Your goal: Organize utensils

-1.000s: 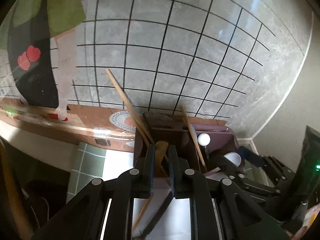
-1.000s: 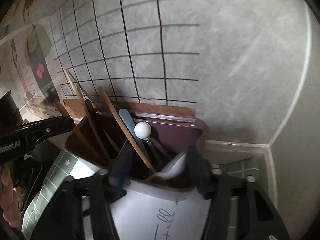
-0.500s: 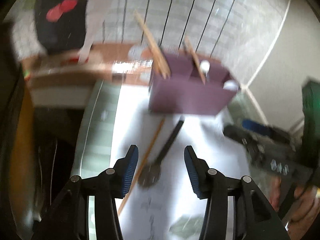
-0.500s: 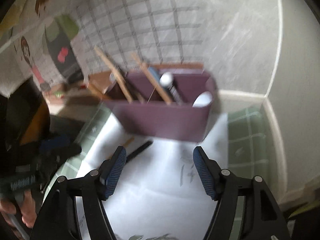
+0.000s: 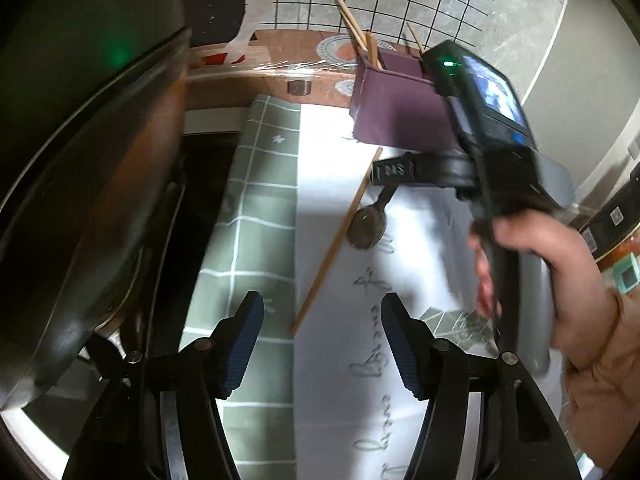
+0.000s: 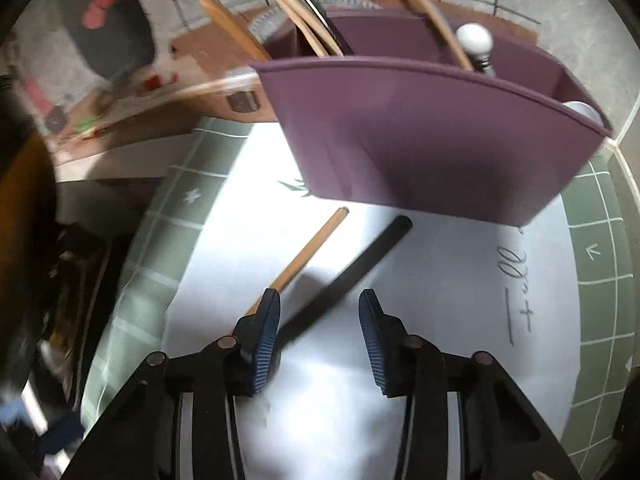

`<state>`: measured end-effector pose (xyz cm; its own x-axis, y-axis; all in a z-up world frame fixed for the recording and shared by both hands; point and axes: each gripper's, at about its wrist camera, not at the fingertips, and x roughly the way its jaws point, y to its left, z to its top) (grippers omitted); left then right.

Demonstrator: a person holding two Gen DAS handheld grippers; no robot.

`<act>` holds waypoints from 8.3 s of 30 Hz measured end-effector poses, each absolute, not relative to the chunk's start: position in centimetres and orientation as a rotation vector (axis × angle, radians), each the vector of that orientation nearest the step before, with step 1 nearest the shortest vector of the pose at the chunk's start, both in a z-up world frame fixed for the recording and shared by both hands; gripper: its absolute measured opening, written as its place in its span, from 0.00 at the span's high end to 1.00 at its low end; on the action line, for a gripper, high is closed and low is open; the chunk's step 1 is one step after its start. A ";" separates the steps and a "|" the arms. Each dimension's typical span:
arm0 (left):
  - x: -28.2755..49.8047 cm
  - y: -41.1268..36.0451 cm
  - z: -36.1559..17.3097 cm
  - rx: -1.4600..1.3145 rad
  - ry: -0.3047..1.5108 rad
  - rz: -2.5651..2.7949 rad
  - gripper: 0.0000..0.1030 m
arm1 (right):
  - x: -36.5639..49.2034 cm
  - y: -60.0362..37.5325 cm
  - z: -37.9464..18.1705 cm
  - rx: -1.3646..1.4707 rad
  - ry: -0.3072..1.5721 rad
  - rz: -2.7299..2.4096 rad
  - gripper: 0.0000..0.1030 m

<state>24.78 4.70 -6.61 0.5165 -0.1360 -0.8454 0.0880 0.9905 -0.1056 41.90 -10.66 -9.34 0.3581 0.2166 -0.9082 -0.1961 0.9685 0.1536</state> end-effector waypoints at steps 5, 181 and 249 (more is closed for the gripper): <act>23.8 4.6 -6.9 -0.026 1.015 -0.123 0.40 | 42.1 -9.2 -9.8 -0.057 1.179 0.259 0.65; 42.8 -3.3 9.7 -0.192 0.331 -0.186 0.93 | 52.4 -27.9 13.0 0.069 0.579 0.228 0.90; 13.3 -1.9 1.8 0.044 0.506 -0.013 0.00 | 23.6 -21.1 4.7 -0.008 0.656 0.144 0.12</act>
